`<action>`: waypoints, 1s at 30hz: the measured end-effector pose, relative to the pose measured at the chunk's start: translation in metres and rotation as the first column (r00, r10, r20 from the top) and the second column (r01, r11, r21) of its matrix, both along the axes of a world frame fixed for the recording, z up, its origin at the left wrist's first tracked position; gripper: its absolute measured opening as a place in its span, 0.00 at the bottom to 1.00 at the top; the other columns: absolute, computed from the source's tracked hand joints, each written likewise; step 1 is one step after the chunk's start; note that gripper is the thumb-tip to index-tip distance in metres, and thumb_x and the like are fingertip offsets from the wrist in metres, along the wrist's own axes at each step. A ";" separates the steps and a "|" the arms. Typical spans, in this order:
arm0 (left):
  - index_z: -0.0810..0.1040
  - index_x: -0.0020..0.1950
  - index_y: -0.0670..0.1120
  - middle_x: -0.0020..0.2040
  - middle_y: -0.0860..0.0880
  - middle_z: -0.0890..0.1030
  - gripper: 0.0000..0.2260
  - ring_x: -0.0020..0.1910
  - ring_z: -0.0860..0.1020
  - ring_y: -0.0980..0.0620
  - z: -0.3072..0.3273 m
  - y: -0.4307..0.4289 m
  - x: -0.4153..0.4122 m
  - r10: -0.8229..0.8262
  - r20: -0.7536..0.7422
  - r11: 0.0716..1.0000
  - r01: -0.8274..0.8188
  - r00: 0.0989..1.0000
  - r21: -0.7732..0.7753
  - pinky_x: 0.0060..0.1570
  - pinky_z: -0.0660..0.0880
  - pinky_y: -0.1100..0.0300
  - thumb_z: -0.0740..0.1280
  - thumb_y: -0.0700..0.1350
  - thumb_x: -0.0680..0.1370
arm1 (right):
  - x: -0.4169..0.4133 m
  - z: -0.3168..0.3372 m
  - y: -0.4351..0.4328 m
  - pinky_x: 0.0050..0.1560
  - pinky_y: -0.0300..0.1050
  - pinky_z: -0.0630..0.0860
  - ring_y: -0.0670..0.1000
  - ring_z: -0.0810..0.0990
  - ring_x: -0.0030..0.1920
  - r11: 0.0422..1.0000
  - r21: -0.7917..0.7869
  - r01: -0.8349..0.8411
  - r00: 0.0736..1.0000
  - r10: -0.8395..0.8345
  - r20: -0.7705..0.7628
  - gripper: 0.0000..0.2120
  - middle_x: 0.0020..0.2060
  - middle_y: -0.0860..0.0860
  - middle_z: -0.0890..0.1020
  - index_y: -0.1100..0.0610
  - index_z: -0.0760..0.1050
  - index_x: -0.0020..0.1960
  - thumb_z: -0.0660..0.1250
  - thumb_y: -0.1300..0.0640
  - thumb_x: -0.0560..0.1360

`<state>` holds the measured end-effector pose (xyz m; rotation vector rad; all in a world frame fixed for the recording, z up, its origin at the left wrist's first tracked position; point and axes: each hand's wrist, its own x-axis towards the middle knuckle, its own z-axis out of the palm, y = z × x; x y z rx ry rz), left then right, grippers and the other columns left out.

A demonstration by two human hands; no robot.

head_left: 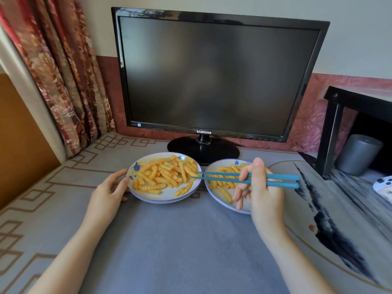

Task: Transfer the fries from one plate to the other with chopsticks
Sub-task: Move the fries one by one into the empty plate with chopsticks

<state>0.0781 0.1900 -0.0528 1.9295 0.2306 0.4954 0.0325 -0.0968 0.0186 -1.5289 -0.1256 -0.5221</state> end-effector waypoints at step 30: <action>0.75 0.65 0.46 0.48 0.48 0.81 0.14 0.39 0.78 0.56 0.007 -0.005 -0.004 0.004 0.000 1.000 -0.004 1.000 -0.009 0.30 0.71 0.78 0.60 0.43 0.81 | -0.006 0.021 -0.031 0.20 0.36 0.63 0.53 0.67 0.17 0.969 0.107 0.221 0.968 -0.232 0.098 0.22 0.18 0.58 0.73 0.59 0.68 0.34 0.51 0.52 0.83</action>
